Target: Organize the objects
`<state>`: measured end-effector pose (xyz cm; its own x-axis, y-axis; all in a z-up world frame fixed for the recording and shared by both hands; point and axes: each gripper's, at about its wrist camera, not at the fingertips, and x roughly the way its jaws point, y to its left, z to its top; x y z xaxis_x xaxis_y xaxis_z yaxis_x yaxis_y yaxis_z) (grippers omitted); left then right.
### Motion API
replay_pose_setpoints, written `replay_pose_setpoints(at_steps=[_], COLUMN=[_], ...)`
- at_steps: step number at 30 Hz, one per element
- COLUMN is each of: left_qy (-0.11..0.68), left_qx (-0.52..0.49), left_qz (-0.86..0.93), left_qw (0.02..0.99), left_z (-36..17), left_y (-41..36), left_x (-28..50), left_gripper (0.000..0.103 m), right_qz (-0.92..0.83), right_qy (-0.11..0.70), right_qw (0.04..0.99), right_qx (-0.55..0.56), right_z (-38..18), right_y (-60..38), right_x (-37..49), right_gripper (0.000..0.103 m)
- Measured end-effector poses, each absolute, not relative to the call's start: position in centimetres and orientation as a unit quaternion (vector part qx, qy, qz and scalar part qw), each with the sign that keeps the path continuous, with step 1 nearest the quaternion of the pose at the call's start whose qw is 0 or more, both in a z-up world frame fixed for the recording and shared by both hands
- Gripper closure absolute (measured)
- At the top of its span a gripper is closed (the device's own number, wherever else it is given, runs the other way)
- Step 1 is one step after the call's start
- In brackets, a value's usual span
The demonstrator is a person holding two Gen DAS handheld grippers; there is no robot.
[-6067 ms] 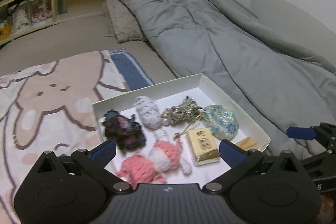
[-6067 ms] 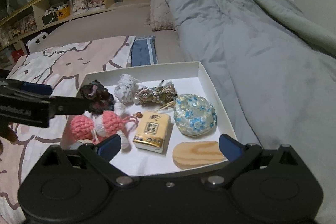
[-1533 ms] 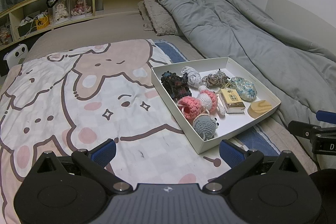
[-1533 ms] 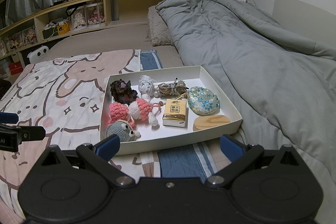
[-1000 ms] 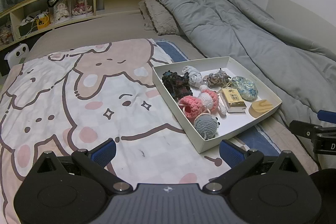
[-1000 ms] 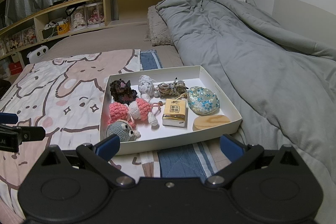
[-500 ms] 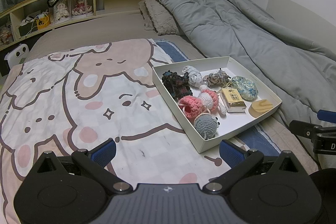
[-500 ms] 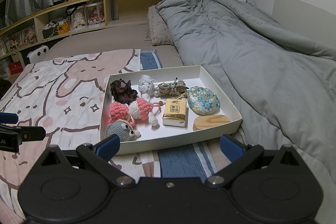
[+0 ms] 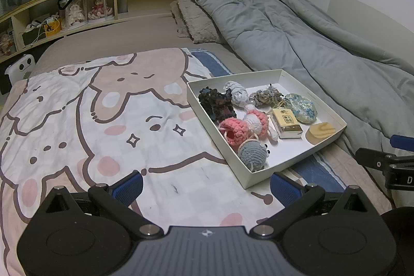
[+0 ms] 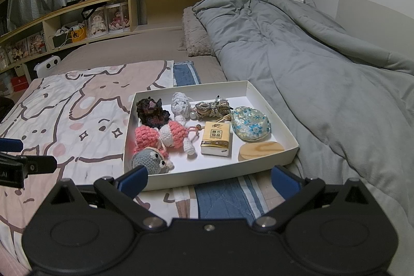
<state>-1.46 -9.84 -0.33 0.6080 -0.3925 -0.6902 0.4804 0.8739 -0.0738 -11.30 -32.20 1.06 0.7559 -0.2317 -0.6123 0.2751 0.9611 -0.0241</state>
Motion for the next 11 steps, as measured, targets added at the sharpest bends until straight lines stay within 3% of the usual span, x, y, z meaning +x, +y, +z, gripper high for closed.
replay_pose_setpoints(at_steps=[11], left_qy=[0.372], left_qx=[0.058], left_qz=[-0.244], left_qw=[0.894], left_z=[-0.27], left_y=[-9.91], left_x=[-1.58], left_gripper=[0.000], right_qz=[-0.135], right_qy=[0.322], right_qw=[0.936], right_qx=[0.034], right_z=[1.04], right_y=[-32.07], right_x=[-11.32], right_gripper=[0.000])
